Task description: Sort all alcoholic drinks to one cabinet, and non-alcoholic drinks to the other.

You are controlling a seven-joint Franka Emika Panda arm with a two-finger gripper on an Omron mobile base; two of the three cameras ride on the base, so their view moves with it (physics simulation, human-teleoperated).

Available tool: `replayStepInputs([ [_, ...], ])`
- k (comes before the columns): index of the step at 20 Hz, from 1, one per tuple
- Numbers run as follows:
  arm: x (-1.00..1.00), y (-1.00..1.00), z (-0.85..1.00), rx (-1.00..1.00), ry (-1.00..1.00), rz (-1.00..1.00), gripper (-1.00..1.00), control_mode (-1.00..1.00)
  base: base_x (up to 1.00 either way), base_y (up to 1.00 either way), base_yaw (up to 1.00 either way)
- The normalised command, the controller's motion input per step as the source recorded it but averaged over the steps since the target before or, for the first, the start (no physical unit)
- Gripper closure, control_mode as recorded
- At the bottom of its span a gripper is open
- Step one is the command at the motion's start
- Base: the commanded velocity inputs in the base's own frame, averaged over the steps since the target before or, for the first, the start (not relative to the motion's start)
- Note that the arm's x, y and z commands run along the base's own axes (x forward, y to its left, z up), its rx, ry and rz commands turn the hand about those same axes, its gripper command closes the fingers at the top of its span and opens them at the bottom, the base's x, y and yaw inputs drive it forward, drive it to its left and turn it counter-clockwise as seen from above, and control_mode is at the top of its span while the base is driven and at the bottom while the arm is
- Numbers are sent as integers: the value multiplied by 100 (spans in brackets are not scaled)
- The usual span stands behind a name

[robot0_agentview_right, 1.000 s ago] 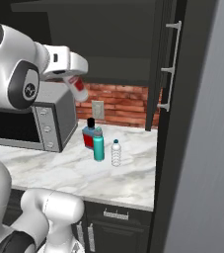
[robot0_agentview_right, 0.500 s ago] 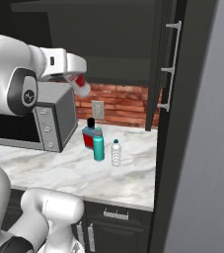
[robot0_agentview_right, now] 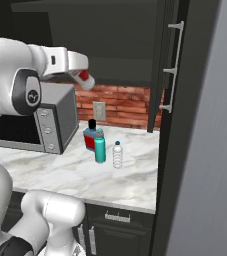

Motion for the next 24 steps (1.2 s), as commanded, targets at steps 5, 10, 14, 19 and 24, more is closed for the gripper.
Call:
replayStepInputs([
  [5,24,0,8,0,-2,-3,100,-100,0,0,0],
  [10,28,0,0,0,-1,-3,100,-100,0,0,0],
  [14,33,0,0,0,-2,-3,100,-100,0,0,0],
  [19,37,-2,0,0,-2,-2,100,-100,0,0,0],
  [24,38,-6,-1,0,0,0,100,-100,0,0,0],
])
